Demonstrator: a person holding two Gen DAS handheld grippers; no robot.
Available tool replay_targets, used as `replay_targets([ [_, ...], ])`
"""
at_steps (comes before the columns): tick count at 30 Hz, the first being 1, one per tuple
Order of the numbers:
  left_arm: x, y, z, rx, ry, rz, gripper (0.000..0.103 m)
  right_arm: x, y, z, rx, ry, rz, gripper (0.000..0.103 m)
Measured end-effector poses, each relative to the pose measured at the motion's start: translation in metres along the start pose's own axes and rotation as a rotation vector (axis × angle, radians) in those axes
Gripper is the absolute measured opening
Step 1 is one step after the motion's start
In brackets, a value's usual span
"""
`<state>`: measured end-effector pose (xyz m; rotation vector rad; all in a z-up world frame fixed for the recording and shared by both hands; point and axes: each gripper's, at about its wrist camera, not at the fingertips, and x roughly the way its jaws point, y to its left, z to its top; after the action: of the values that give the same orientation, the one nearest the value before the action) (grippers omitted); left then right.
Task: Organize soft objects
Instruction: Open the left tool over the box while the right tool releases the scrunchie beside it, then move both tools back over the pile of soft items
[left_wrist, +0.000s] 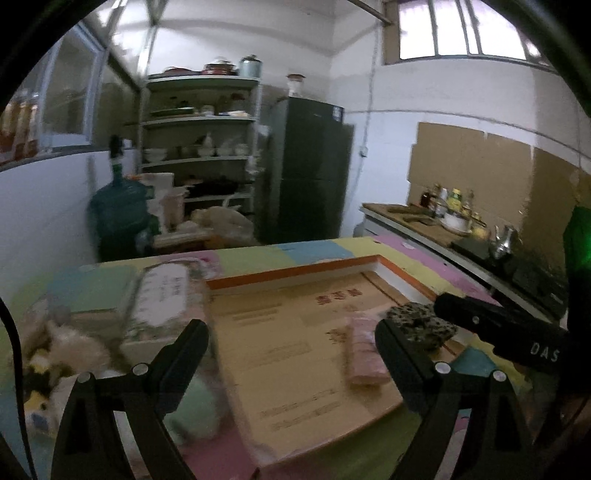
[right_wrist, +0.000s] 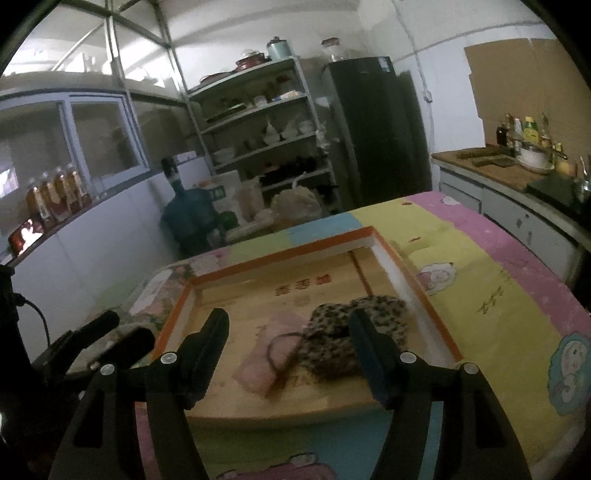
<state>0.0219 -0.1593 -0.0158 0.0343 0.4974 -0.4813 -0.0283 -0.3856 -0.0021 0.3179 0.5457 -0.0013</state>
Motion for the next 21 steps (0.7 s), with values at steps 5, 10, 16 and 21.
replay_targets([
  [5, -0.024, 0.029, -0.008, -0.024, -0.032, 0.061, 0.090, 0.000, 0.024, -0.007, -0.024, 0.017, 0.020, 0.071],
  [10, -0.046, 0.060, -0.013, -0.063, -0.041, 0.107, 0.086, 0.005, 0.053, -0.014, -0.056, 0.036, 0.059, 0.071],
  [16, -0.073, 0.099, -0.023, -0.118, -0.047, 0.197, 0.086, 0.011, 0.091, -0.022, -0.094, 0.077, 0.125, 0.071],
  [21, -0.086, 0.125, -0.033, -0.142, -0.041, 0.247, 0.085, 0.014, 0.119, -0.031, -0.129, 0.095, 0.113, 0.071],
])
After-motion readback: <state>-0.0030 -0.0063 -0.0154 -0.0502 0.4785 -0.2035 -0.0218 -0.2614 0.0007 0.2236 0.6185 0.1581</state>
